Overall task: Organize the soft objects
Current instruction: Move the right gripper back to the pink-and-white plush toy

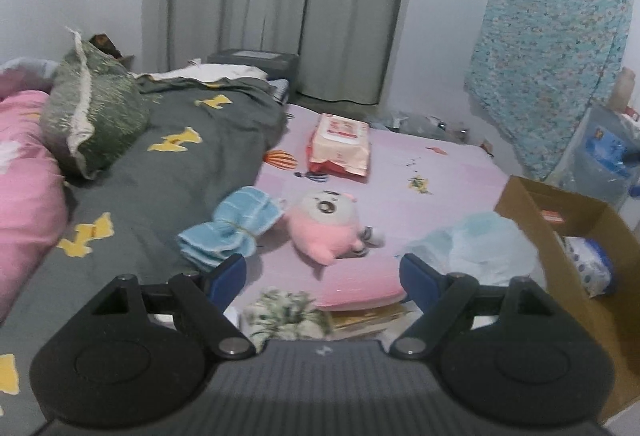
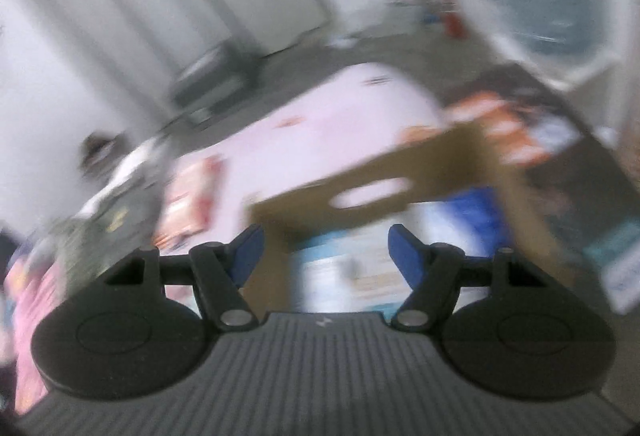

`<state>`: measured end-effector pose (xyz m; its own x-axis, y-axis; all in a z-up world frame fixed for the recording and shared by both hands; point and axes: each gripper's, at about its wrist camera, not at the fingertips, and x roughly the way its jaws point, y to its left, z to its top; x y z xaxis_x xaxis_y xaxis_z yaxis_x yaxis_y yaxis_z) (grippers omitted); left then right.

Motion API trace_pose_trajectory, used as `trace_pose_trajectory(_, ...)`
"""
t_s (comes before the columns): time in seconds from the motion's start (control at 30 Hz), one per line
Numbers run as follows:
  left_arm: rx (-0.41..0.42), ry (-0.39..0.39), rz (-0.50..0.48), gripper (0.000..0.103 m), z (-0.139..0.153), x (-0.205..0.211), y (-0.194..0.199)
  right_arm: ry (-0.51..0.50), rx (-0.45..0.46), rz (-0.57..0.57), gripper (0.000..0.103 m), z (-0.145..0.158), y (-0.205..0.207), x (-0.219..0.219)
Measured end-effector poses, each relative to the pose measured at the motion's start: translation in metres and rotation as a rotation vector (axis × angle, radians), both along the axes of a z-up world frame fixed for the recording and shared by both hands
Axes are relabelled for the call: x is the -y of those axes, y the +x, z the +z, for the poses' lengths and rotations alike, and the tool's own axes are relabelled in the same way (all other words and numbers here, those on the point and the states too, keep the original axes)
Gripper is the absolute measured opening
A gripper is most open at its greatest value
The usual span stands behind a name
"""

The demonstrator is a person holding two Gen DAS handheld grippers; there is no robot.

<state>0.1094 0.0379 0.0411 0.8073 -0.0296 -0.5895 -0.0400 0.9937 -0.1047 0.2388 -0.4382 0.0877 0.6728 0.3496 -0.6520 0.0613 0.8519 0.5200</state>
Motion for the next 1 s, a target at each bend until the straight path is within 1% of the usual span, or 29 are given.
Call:
trace_pose_trajectory(0.07, -0.003, 0.015, 0.014, 0.085, -0.002, -0.003, -0.003, 0.04, -0.007, 0.106, 0.069, 0.003, 0.012, -0.037)
trace_pose_trajectory(0.2, -0.022, 0.024, 0.023, 0.085, -0.01, -0.01, -0.006, 0.156, -0.065, 0.313, 0.069, -0.004, 0.035, -0.116)
trace_pose_trajectory(0.27, -0.029, 0.029, 0.028, 0.085, -0.014, -0.012, -0.008, 0.2, -0.102, 0.384, 0.069, -0.013, 0.045, -0.152)
trace_pose_trajectory(0.33, -0.032, 0.037, 0.03, 0.085, -0.017, -0.014, -0.008, 0.239, -0.142, 0.43, 0.069, -0.024, 0.054, -0.184)
trace_pose_trajectory(0.4, -0.034, 0.041, 0.024, 0.085, -0.02, -0.016, -0.007, 0.251, -0.185, 0.459, 0.069, -0.036, 0.062, -0.213)
trace_pose_trajectory(0.5, -0.035, 0.026, 0.005, 0.085, -0.021, -0.018, 0.0, 0.232, -0.233, 0.497, 0.069, -0.05, 0.072, -0.252)
trace_pose_trajectory(0.6, -0.05, -0.017, -0.01, 0.085, -0.023, -0.021, 0.019, 0.191, -0.258, 0.532, 0.069, -0.056, 0.086, -0.279)
trace_pose_trajectory(0.63, -0.063, -0.047, -0.015, 0.085, -0.024, -0.022, 0.028, 0.173, -0.261, 0.538, 0.069, -0.056, 0.093, -0.286)
trace_pose_trajectory(0.7, -0.113, -0.129, -0.027, 0.084, -0.028, -0.026, 0.049, 0.13, -0.259, 0.564, 0.069, -0.059, 0.108, -0.305)
trace_pose_trajectory(0.77, -0.175, -0.223, -0.06, 0.084, -0.036, -0.028, 0.075, 0.087, -0.256, 0.567, 0.07, -0.062, 0.123, -0.316)
trace_pose_trajectory(0.83, -0.248, -0.294, -0.076, 0.084, -0.047, -0.03, 0.101, 0.054, -0.283, 0.569, 0.071, -0.071, 0.144, -0.327)
trace_pose_trajectory(0.9, -0.29, -0.31, -0.066, 0.083, -0.054, -0.029, 0.121, 0.038, -0.329, 0.546, 0.071, -0.085, 0.162, -0.332)
trace_pose_trajectory(1.0, -0.315, -0.308, -0.081, 0.084, -0.062, -0.025, 0.152, 0.024, -0.378, 0.546, 0.071, -0.108, 0.188, -0.342)
